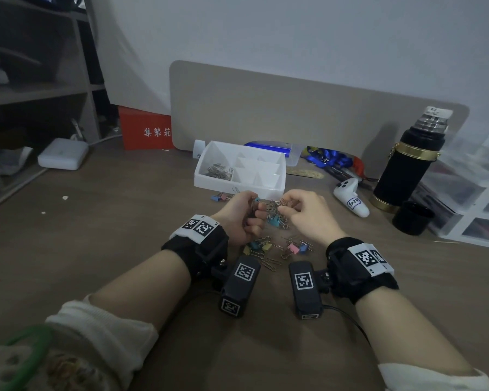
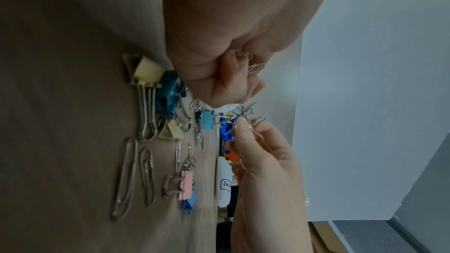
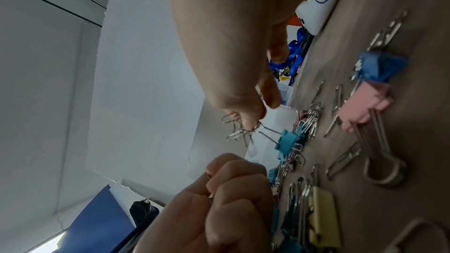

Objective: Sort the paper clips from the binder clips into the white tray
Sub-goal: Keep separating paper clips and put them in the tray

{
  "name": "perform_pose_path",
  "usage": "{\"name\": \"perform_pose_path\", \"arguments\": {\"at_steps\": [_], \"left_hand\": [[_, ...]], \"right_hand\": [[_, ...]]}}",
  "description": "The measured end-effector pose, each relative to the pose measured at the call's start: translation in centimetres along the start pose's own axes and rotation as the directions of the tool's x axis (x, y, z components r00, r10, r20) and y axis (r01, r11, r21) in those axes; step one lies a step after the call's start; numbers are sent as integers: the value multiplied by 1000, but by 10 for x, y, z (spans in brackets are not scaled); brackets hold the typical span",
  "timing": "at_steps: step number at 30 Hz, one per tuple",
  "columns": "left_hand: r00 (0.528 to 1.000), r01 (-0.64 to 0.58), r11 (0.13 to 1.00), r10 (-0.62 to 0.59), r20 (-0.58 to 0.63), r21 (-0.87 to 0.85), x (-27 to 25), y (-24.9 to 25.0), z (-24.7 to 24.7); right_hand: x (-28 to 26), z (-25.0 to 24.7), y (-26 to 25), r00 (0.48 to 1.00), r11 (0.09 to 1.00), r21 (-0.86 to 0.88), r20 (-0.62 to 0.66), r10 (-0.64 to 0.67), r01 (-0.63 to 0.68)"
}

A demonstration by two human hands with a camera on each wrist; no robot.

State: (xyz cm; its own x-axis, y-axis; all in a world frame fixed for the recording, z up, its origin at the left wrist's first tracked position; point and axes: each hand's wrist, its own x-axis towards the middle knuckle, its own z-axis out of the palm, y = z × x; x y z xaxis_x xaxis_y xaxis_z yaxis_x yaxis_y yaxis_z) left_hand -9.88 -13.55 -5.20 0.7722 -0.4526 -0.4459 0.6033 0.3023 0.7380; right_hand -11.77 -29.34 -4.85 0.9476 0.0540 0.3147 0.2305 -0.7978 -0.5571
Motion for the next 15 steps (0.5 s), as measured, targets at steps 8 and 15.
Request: {"name": "perform_pose_path", "arguments": {"at_steps": [8,15], "left_hand": [[1000,13,1000,-13,-17,6,0,0,0],[999,52,998,-53,4,43,-2,-1,1]], "right_hand": [[1,-1,2,998,999,34,-61,-1,3],[1,-1,2,990,997,66,-138,-26,35]]}}
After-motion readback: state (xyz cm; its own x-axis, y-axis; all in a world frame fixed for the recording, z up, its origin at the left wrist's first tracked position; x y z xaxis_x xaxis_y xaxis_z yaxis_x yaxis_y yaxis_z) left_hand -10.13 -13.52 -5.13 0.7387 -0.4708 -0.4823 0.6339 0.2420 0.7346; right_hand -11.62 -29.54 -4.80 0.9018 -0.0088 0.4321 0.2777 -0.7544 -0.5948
